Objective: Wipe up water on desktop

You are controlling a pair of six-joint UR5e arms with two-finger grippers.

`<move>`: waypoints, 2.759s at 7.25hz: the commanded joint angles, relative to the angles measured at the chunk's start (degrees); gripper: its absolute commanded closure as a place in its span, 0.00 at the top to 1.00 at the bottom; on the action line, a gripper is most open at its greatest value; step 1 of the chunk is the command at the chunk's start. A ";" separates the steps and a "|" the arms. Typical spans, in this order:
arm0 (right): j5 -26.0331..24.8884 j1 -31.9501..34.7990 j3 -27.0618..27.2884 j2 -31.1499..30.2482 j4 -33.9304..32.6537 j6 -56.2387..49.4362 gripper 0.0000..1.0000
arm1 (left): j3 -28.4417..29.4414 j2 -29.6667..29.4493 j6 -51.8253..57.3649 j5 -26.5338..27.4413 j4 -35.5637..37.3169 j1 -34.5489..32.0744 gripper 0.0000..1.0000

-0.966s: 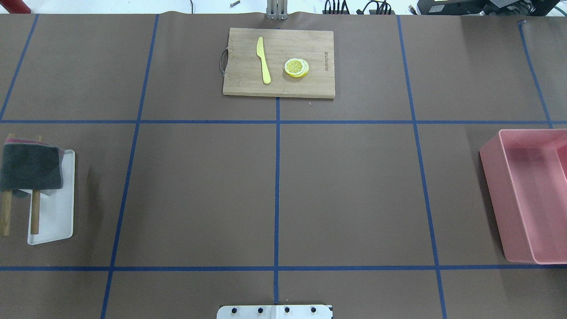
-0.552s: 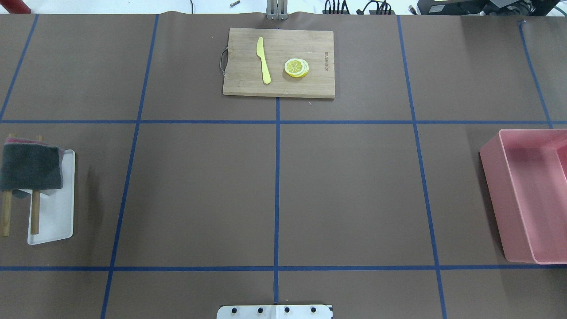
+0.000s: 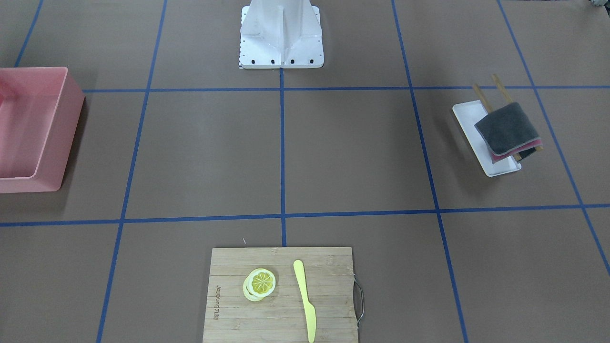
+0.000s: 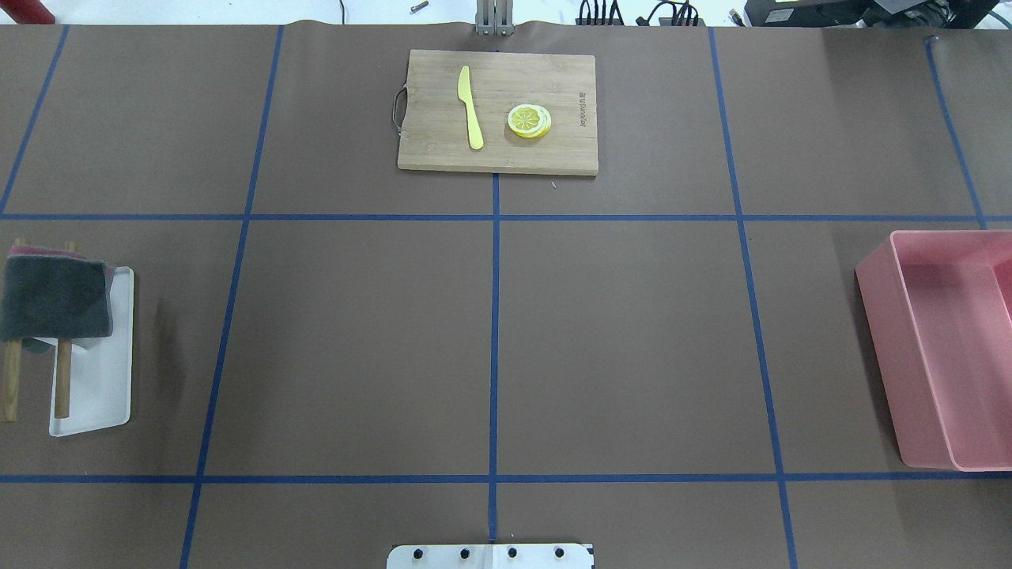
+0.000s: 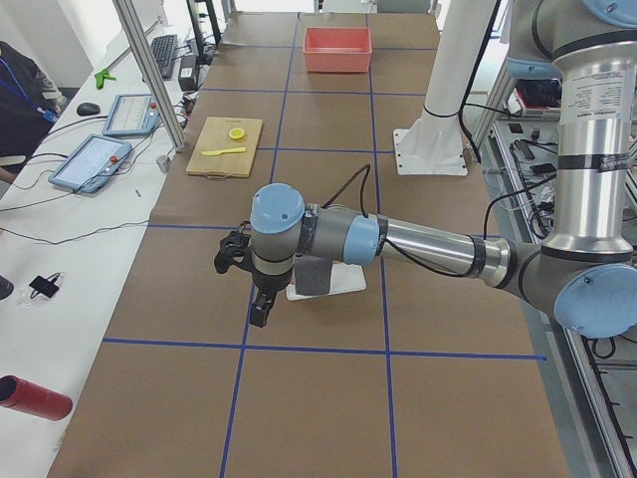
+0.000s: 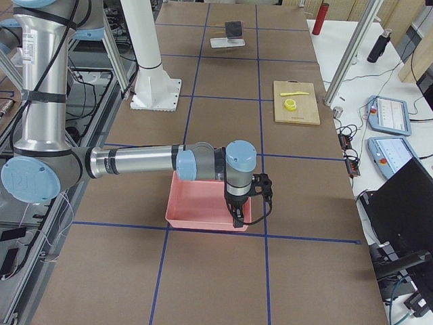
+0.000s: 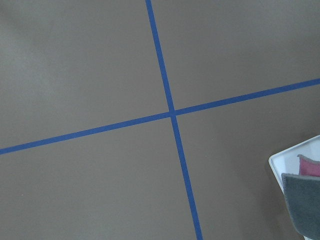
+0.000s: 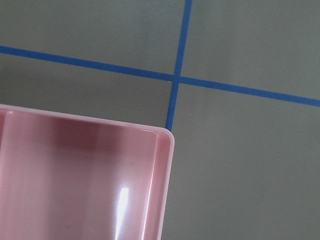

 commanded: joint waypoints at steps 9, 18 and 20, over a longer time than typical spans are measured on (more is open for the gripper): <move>3.08 -0.17 5.39 0.22 9.10 10.73 1.00 | 2.98 -2.24 -4.87 -0.68 -14.64 0.51 0.98; -0.09 -3.96 6.89 -1.17 12.95 20.80 1.00 | 2.89 9.78 -43.93 -2.36 -40.04 20.45 0.97; 0.00 -3.96 6.89 -1.18 12.97 20.80 1.00 | 2.98 9.96 -46.37 -2.00 -43.02 23.27 0.91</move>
